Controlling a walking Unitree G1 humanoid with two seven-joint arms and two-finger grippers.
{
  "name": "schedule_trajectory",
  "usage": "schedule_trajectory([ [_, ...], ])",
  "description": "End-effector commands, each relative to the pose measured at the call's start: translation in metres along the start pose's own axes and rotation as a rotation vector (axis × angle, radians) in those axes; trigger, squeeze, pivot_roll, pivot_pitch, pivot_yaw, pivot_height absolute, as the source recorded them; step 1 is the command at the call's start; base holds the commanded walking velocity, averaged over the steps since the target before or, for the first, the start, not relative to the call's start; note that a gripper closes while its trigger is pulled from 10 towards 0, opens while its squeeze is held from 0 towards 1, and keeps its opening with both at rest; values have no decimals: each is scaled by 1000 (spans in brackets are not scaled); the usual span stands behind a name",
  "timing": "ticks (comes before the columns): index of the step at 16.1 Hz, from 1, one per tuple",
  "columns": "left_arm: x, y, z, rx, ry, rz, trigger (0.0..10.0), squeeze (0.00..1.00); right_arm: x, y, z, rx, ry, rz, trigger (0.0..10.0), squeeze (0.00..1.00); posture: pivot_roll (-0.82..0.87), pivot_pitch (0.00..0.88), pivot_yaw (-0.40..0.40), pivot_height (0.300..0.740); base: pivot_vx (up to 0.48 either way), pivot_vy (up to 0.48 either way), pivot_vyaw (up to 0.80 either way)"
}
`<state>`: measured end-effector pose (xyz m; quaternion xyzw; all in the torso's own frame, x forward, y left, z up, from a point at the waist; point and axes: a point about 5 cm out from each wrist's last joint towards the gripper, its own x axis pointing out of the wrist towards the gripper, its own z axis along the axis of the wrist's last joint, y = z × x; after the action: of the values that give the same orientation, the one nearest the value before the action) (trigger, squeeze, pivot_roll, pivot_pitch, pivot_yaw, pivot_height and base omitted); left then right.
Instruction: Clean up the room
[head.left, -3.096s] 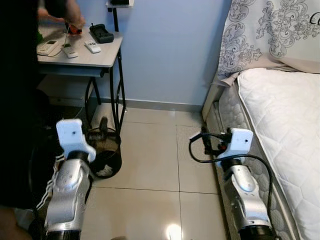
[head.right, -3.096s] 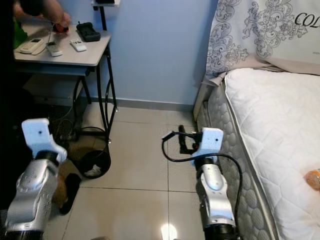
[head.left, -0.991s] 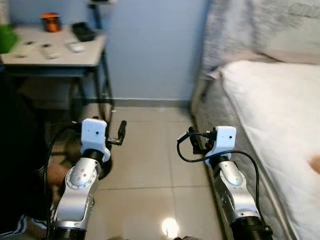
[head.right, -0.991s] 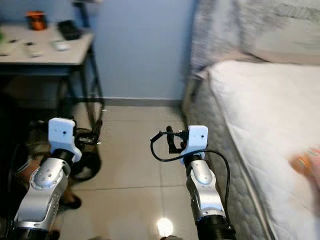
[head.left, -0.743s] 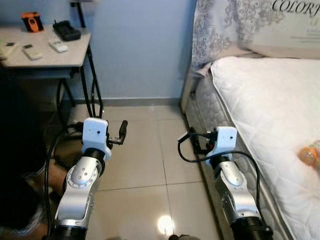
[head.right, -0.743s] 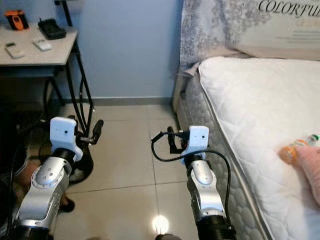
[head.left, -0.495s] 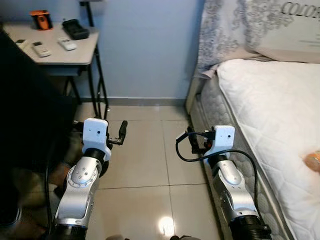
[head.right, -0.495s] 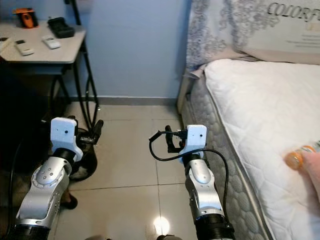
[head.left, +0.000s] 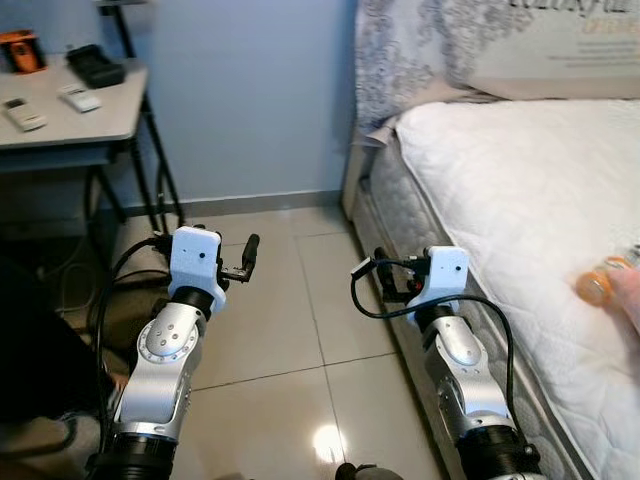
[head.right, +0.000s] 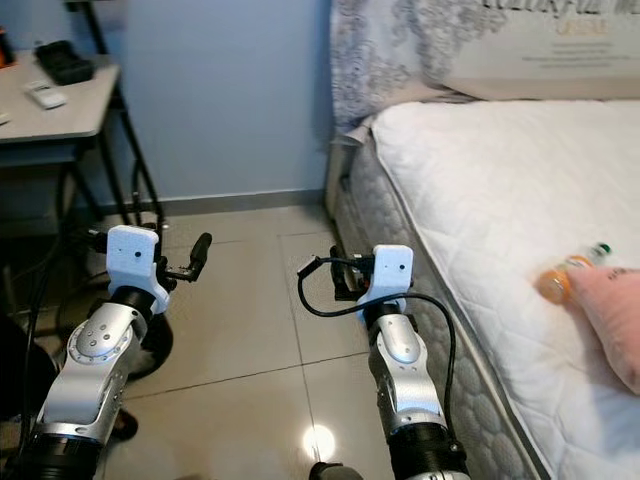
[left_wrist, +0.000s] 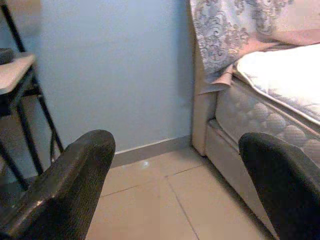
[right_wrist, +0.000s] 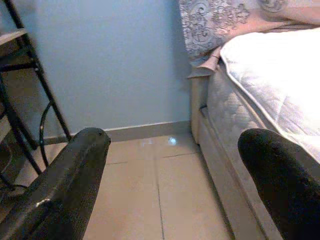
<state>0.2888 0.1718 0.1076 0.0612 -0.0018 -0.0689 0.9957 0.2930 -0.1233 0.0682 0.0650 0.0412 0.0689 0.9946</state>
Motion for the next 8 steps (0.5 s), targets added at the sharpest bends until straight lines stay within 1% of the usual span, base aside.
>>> schedule_trajectory([
  [1,3,-3,1,14,-5,-27,10000,0,-1,0,4,10,-28,-2,10000,0,61,0,-2,740,0,0,-750],
  [4,8,-5,3,17,-7,-43,10000,0,-2,-1,3,17,-26,-11,10000,0,48,0,5,740,0,0,-752],
  [7,9,-8,3,23,-13,-68,10000,0,0,-3,4,16,-28,-16,10000,0,52,0,0,740,0,0,-750],
  [8,10,-10,5,34,-30,-99,10000,0,1,-3,4,14,-27,-11,10000,0,57,0,-3,740,0,352,-750],
])
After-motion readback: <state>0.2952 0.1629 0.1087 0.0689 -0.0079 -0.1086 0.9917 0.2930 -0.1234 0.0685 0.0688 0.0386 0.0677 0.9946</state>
